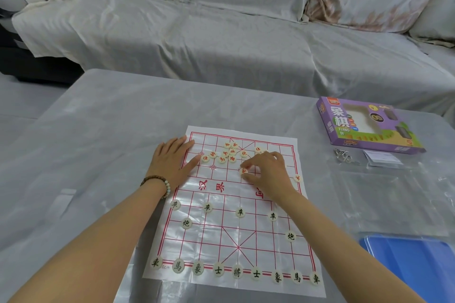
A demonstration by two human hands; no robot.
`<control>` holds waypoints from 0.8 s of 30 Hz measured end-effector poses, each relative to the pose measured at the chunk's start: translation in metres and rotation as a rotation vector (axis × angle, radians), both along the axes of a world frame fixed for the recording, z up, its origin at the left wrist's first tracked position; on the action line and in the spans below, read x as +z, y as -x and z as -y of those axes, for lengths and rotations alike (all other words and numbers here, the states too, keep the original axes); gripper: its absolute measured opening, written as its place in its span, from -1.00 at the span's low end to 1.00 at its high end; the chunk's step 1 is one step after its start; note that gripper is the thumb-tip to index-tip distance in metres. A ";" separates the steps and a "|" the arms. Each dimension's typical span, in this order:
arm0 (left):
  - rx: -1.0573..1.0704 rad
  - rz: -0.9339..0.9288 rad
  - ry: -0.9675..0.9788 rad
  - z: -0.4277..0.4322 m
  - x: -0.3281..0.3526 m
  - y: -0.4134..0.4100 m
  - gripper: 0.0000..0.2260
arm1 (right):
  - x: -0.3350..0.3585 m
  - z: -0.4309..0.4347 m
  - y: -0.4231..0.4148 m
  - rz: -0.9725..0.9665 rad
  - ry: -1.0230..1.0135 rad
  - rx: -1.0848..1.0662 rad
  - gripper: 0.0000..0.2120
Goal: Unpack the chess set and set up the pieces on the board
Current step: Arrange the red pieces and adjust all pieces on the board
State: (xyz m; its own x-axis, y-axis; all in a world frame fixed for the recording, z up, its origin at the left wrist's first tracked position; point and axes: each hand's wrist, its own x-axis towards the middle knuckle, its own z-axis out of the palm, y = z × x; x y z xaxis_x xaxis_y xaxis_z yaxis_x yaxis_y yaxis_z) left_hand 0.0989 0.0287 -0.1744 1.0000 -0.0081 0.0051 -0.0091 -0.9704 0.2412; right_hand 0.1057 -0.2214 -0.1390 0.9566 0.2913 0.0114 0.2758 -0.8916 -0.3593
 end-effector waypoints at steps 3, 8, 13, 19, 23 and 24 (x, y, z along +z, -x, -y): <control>-0.002 0.000 0.000 0.000 0.000 0.000 -0.27 | 0.001 -0.004 -0.001 -0.006 -0.022 0.012 -0.77; 0.001 -0.002 0.023 0.000 0.000 0.000 -0.30 | 0.002 -0.006 -0.004 -0.023 -0.036 0.031 -0.78; 0.006 0.003 0.015 -0.001 -0.002 0.000 -0.35 | 0.002 -0.006 -0.003 -0.009 -0.023 0.031 -0.72; 0.017 0.005 0.027 0.000 -0.002 0.002 -0.46 | 0.003 -0.008 -0.003 -0.021 0.010 0.016 -0.76; 0.020 -0.003 0.023 0.000 -0.003 0.001 -0.50 | 0.003 -0.007 -0.003 -0.020 -0.010 0.023 -0.76; 0.020 -0.002 0.025 -0.001 -0.004 0.001 -0.50 | 0.003 -0.007 -0.004 -0.020 -0.022 0.023 -0.75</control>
State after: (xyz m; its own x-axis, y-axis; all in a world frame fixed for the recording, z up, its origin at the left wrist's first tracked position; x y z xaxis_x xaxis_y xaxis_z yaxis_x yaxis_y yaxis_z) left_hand 0.0979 0.0292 -0.1780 0.9999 0.0117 0.0027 0.0105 -0.9642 0.2650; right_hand 0.1092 -0.2147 -0.1359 0.9496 0.3135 -0.0008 0.2891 -0.8768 -0.3843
